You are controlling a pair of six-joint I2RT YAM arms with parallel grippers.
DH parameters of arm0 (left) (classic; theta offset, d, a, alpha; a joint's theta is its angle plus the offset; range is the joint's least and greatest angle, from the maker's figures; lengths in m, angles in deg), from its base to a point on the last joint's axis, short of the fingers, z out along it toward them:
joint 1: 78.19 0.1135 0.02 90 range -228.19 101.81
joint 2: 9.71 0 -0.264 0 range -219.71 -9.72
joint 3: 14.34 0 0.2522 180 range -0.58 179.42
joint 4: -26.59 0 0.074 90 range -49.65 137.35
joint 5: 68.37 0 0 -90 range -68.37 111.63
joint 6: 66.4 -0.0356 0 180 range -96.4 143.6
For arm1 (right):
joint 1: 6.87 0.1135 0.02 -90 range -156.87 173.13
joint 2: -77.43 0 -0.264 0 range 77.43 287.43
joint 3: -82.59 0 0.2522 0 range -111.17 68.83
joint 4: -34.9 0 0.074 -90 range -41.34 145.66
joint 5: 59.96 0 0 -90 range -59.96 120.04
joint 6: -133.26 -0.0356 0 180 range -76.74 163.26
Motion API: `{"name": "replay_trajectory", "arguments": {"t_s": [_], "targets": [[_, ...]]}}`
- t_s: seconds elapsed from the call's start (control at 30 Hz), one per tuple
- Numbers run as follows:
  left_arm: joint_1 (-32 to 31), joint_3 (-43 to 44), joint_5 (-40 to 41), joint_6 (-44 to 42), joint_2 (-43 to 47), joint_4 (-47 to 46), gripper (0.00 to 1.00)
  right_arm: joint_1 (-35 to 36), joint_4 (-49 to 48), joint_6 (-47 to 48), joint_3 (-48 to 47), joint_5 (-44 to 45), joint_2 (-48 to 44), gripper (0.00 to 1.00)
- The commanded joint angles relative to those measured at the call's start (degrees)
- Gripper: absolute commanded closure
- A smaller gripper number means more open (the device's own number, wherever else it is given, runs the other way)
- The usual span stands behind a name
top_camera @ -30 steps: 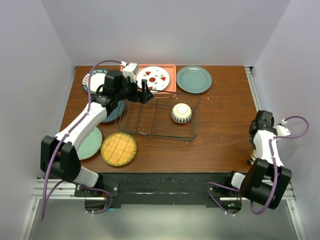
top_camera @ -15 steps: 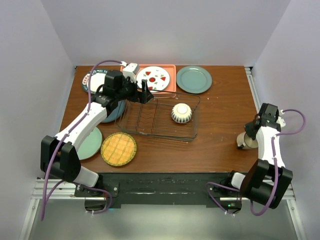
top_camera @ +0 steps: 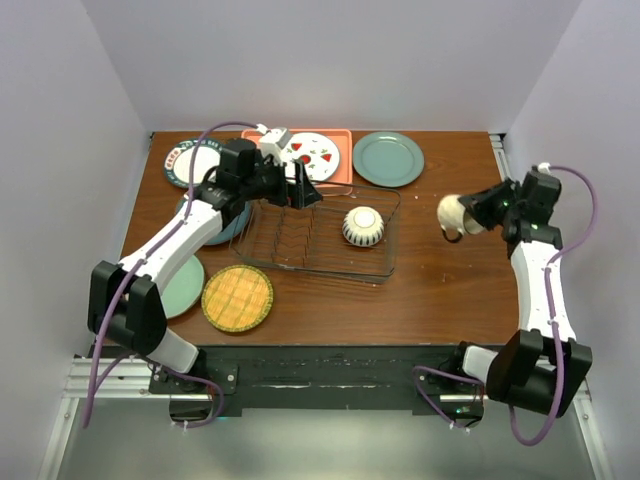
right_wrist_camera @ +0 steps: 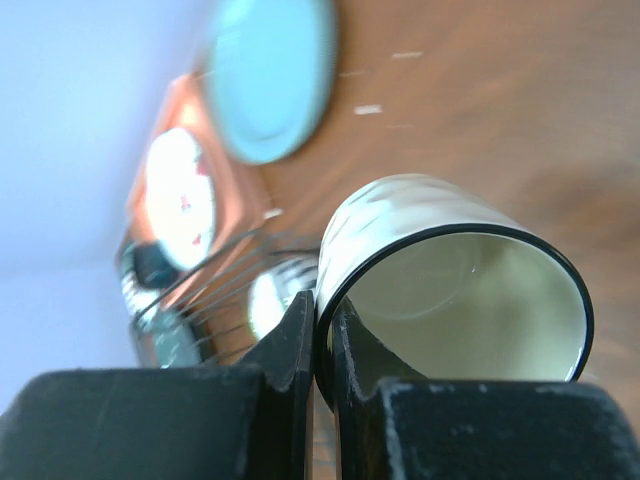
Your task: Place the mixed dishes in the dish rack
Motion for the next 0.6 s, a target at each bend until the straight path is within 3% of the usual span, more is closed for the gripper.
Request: {"name": "replay_trajectory", "arguments": {"t_s": [0.0, 0.2, 0.57], "targets": [[-4.4, 3.3, -6.8, 6.4, -1.3, -4.9, 0.0, 10.8, -12.3, -4.9, -7.2, -7.0, -2.8, 1.0], [-7.5, 4.0, -11.3, 13.2, -4.3, -15.1, 0.0, 19.5, -25.3, -13.7, -8.3, -6.8, -1.2, 1.0], [-7.6, 1.6, -16.8, 27.5, -7.3, -39.9, 0.0, 24.6, -36.6, -27.6, -9.6, -8.3, -0.5, 1.0]]}}
